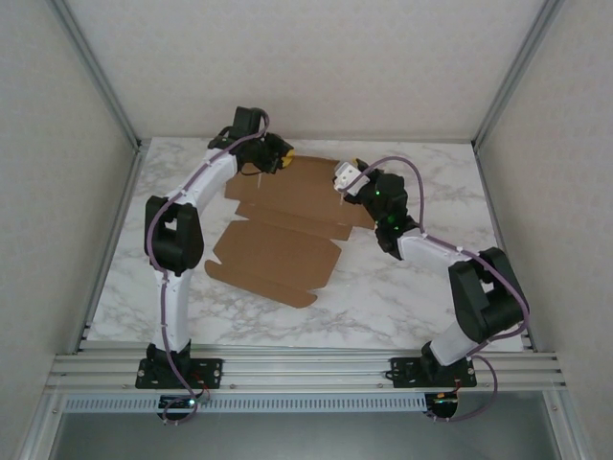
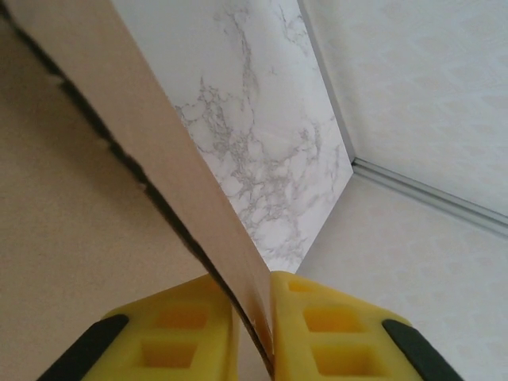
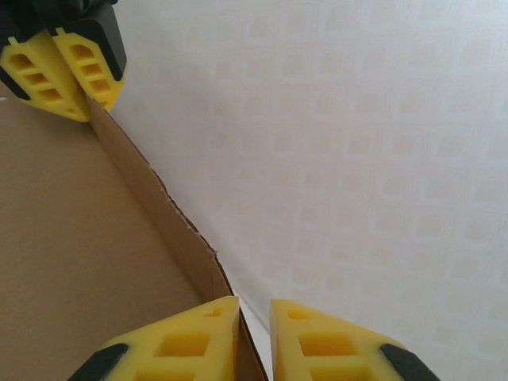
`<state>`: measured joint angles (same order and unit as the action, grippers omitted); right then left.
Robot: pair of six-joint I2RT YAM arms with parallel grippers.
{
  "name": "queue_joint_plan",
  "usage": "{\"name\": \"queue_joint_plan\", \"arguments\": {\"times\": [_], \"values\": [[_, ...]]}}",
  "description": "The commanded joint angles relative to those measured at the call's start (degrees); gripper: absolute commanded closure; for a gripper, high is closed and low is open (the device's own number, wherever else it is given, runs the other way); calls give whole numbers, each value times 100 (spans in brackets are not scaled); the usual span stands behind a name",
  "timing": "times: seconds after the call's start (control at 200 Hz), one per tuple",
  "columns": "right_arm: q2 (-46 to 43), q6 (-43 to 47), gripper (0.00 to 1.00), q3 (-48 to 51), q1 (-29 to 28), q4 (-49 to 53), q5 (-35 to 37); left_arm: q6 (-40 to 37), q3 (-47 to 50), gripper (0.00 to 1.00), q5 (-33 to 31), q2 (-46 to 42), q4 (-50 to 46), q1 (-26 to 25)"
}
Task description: Fold the paper box
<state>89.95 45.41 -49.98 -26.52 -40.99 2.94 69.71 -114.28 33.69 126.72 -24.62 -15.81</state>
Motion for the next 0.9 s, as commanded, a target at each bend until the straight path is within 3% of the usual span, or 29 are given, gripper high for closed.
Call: {"name": "queue_joint_plan", "arguments": {"times": [0.0,0.115,0.32,0.436,0.501,0.601,0.731,0.896], "values": [[-241,-542,82,152,-37,55,69,110,213,87,-82,-86,252,48],[-521,-1053,81,277,-36,294,4,148,444,93,-91,-77,437,46],[-1209,-2458,73,195,-19,1205,-790,489,1100,94,-116,-337,1289,49],[-1537,-3148,71,329,-14,1258,-889,600,1429,94,-265,-561,1728,42],[-1695,-3657,65,280,1,1445,-836,637,1698,95,-414,-749,1995,12],[-1845,-4718,55,-210,6,2586,-524,805,2346,96,-571,-1125,2799,-65],[-1596,-5560,61,-1230,61,4697,-532,1215,3264,98,-672,-1552,4078,-117],[-1303,-6944,62,-1649,373,5538,-703,1363,3770,100,-689,-1743,4944,-128]]}}
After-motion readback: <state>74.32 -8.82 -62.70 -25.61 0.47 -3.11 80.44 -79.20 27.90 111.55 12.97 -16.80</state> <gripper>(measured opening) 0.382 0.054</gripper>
